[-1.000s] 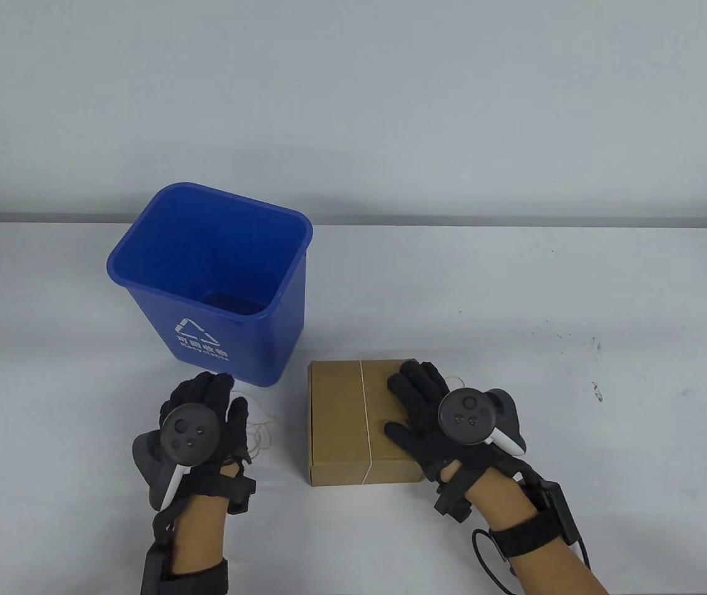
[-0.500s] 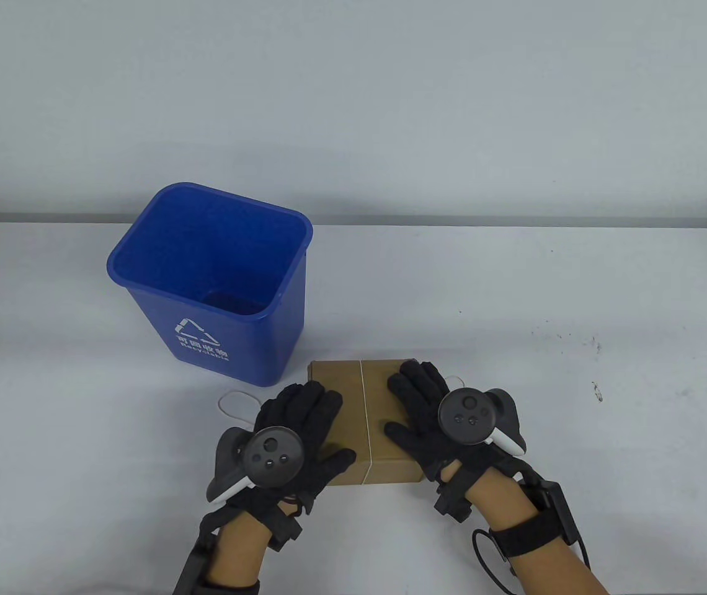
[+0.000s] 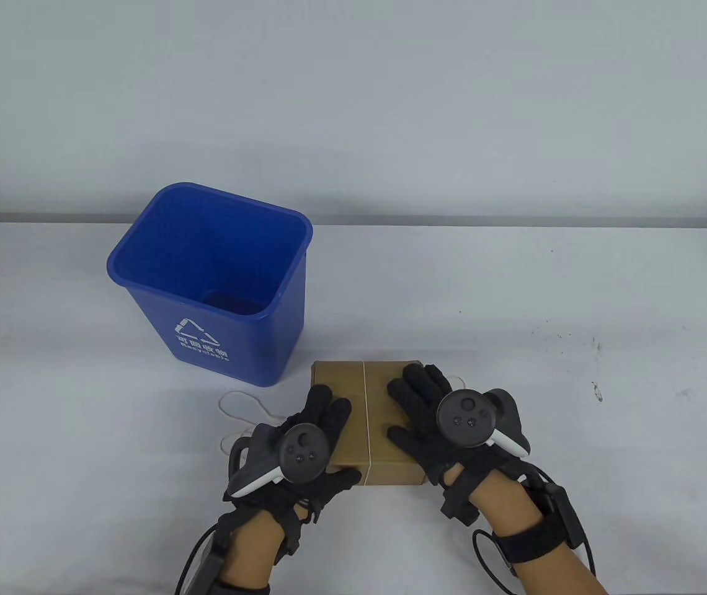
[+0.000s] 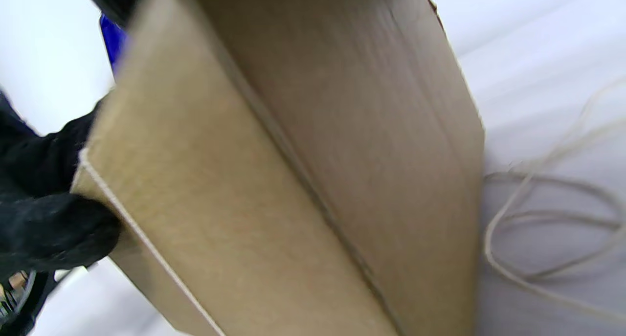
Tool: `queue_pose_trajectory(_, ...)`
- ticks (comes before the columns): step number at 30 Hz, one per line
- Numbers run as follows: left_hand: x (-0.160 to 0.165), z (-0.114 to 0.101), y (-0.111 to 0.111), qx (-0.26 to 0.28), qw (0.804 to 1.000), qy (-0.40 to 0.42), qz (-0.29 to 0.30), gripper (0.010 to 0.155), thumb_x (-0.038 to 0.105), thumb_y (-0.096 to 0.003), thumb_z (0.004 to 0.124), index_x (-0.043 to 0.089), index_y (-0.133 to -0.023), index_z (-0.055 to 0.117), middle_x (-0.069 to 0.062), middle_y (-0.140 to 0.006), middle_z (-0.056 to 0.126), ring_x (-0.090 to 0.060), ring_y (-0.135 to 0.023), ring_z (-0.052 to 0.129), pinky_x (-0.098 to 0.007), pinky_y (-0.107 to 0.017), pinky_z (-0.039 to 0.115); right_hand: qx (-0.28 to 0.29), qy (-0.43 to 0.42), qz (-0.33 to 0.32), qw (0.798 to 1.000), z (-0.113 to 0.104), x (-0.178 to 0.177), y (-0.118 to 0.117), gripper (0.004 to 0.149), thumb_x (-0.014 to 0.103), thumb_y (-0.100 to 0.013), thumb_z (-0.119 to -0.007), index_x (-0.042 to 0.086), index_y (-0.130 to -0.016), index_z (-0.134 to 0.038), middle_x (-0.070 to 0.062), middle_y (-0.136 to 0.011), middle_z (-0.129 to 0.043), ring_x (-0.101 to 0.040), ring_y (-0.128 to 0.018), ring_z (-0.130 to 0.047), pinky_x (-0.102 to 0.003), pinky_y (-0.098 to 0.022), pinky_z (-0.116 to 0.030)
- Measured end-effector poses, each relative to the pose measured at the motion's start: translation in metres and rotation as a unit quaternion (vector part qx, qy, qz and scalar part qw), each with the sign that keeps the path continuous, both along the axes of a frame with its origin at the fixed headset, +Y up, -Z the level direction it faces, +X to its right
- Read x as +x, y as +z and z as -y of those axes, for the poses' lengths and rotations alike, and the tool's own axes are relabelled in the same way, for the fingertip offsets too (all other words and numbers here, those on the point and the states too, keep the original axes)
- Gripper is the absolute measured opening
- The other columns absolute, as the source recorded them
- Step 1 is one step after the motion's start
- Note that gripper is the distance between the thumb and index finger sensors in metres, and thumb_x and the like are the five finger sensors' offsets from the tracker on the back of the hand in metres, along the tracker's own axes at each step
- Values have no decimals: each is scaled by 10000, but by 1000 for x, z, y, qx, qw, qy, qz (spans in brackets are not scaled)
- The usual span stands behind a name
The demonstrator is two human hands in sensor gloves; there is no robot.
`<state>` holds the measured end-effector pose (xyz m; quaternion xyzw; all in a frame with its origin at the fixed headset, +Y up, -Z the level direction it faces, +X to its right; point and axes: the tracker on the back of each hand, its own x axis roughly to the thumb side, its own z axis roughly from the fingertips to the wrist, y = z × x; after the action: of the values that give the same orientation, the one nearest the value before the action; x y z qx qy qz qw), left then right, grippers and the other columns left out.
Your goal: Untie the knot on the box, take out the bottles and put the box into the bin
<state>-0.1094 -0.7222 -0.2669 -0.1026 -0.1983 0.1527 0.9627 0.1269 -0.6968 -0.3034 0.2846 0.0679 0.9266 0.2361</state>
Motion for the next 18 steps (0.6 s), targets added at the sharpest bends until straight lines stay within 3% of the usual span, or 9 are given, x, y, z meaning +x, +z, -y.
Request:
queue_pose_trajectory(5, 1, 0, 0, 1, 1000, -1, -2, 999, 626, -465, 757, 336, -1095, 37, -56, -1136, -74, -575, -1029, 545, -717, -719, 510, -17, 57, -30, 998, -1, -27, 22, 758, 524, -507, -669, 229, -1102, -303, -158, -1132, -77, -600, -972, -99, -759, -632, -300)
queue_pose_trajectory(7, 0, 0, 0, -1, 1000, 3, 0, 1002, 620, -468, 764, 338, -1094, 34, -53, -1134, -78, -574, -1032, 537, -716, -721, 507, 3, 109, -12, 994, 5, -34, 24, 839, 591, -485, -701, 261, -1103, -238, -135, -1122, 0, -629, -935, -11, -823, -554, -165)
queue_pose_trajectory(9, 1, 0, 0, -4, 1000, 5, 1, 1012, 606, -470, 781, 339, -1090, 27, -66, -1124, -94, -580, -1040, 513, -713, -724, 507, 14, 194, -3, 981, 14, -38, 23, 938, 674, -467, -695, 319, -1070, -70, -123, -1093, 99, -675, -893, 19, -856, -526, -230)
queue_pose_trajectory(12, 5, -1, 0, -8, 1000, -8, -24, 1041, 595, -458, 814, 344, -1075, 14, -228, -1040, -154, -629, -1028, 530, -716, -708, 552, 46, 164, 12, 985, 16, -40, 26, 937, 654, -456, -737, 310, -1078, -125, -142, -1102, 54, -730, -878, -60, -879, -511, -338)
queue_pose_trajectory(16, 6, -3, 0, -6, 998, -27, -58, 1075, 618, -431, 836, 337, -1060, 11, -386, -1026, 20, -550, -931, 801, -656, -656, 709, 57, 171, 24, 983, 17, -44, 28, 935, 647, -447, -738, 310, -1077, -135, -149, -1114, 8, -735, -890, -98, -862, -537, -371)
queue_pose_trajectory(18, 6, -3, 0, -10, 997, -31, -70, 1078, 632, -426, 841, 341, -1057, 18, -411, -1038, 225, -465, -820, 957, -605, -617, 786, 53, 160, 17, 986, 18, -43, 27, 934, 634, -446, -743, 306, -1076, -136, -150, -1113, 9, -731, -893, -83, -845, -563, -365)
